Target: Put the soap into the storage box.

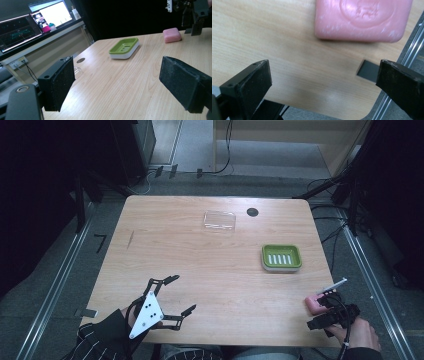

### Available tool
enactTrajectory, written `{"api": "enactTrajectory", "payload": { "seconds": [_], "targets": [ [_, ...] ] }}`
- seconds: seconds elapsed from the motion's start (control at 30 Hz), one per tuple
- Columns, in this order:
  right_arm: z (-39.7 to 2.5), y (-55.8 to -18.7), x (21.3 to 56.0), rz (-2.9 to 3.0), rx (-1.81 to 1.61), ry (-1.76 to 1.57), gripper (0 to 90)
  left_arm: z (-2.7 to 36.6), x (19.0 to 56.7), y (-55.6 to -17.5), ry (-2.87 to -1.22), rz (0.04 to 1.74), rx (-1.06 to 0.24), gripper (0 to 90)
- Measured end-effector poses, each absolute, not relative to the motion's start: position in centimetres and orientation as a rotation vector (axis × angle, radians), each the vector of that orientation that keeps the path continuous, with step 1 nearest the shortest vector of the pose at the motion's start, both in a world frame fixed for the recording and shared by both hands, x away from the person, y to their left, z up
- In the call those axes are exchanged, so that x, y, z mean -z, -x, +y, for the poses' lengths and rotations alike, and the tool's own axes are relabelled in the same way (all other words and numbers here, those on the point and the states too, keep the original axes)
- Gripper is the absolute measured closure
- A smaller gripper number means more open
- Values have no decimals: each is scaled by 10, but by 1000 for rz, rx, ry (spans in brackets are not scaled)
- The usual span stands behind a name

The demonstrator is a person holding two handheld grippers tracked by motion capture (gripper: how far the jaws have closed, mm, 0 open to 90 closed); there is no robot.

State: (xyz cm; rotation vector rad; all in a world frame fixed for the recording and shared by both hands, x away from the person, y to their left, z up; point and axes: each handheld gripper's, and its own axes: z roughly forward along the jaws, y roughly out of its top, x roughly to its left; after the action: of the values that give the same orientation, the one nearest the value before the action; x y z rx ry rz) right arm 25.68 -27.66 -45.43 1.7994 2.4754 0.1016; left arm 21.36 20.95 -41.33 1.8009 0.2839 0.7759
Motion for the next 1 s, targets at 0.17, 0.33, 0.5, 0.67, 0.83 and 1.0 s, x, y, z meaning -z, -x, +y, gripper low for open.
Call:
{"api": "enactTrajectory", "payload": {
  "seconds": [0.17,0.33,0.5,0.67,0.83,1.0],
  "targets": [
    [-275,-264,452,2468,-102,-1787,0,210,413,-214,-1798,286,-777,136],
    [-276,-272,451,2461,-104,-1782,0,210,413,-214,-1798,284,-776,136],
    [-277,-282,451,2459,-122,-1793,0,210,413,-213,-1796,282,-776,135],
    [-283,-292,454,2456,-114,-1795,0,210,413,-214,-1797,282,-775,135],
    [-292,-300,459,2456,-125,-1825,0,210,413,-214,-1797,281,-775,136],
    [-294,-307,462,2457,-121,-1829,0,210,413,-213,-1799,281,-775,135]
  ]
}}
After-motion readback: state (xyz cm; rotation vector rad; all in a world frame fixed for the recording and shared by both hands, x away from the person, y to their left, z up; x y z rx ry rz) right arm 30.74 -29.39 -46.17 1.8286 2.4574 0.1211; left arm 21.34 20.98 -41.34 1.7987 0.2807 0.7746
